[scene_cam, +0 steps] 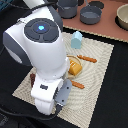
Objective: Interact with the objects in diverse but meaningful ways.
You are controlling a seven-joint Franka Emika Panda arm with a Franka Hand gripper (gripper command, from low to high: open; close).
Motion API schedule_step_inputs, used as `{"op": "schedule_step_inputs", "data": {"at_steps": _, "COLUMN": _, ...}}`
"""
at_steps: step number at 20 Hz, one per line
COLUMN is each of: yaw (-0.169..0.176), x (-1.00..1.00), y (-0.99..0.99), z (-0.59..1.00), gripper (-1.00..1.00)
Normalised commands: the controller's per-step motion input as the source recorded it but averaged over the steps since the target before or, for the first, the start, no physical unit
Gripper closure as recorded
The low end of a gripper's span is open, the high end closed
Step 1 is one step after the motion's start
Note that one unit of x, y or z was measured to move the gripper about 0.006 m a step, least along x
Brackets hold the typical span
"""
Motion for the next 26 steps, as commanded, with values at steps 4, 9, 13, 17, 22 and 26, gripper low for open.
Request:
{"op": "schedule_step_inputs", "data": {"at_steps": 4, "yaw": 0.111, "x": 0.45, "y": 0.00, "z": 1.00, "gripper": 1.00}}
{"op": "schedule_step_inputs", "data": {"at_steps": 9, "yaw": 0.145, "x": 0.45, "y": 0.29, "z": 1.00, "gripper": 1.00}}
{"op": "schedule_step_inputs", "data": {"at_steps": 13, "yaw": 0.170, "x": 0.45, "y": 0.47, "z": 1.00, "gripper": 1.00}}
{"op": "schedule_step_inputs", "data": {"at_steps": 17, "yaw": 0.126, "x": 0.04, "y": 0.77, "z": 0.98, "gripper": 1.00}}
{"op": "schedule_step_inputs", "data": {"at_steps": 22, "yaw": 0.087, "x": -0.25, "y": 0.86, "z": 0.78, "gripper": 1.00}}
{"op": "schedule_step_inputs", "data": {"at_steps": 26, "yaw": 0.085, "x": -0.49, "y": 0.79, "z": 0.52, "gripper": 1.00}}
